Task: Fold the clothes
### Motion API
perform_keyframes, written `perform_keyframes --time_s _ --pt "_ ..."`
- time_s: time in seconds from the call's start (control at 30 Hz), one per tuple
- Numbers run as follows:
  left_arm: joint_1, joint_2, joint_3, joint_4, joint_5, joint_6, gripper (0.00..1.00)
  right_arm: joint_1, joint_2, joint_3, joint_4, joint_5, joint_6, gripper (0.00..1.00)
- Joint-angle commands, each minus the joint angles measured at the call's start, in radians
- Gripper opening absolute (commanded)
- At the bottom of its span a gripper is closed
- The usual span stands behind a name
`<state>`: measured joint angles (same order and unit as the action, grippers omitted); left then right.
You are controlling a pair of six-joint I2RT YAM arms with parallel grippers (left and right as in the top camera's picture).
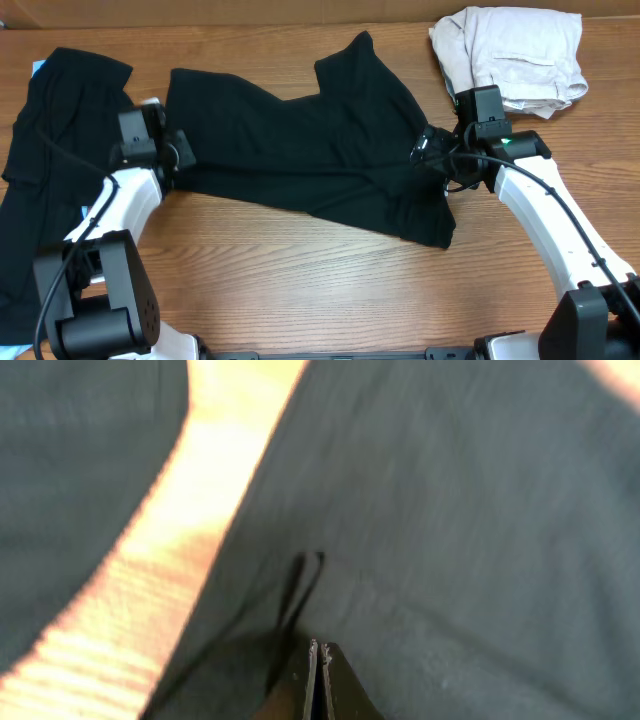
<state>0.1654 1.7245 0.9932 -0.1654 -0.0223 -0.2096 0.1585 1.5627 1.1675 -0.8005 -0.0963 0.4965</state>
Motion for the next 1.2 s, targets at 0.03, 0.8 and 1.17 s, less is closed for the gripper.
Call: perform_keyframes --time_s 0.03,0.8,1.17 --pt "0.004 0.007 0.107 0.006 -0.003 -0.016 0.04 -0.001 -0.012 0.016 0.005 0.008 -0.007 0.88" --pt "0.005 0.009 0.122 0.05 -0.264 -0.016 0.04 -0.001 -0.012 0.016 0.009 0.009 -0.007 0.88" --pt "0.004 0.009 0.122 0.006 -0.264 -0.042 0.04 -0.001 0.055 0.01 0.024 -0.066 -0.102 0.88"
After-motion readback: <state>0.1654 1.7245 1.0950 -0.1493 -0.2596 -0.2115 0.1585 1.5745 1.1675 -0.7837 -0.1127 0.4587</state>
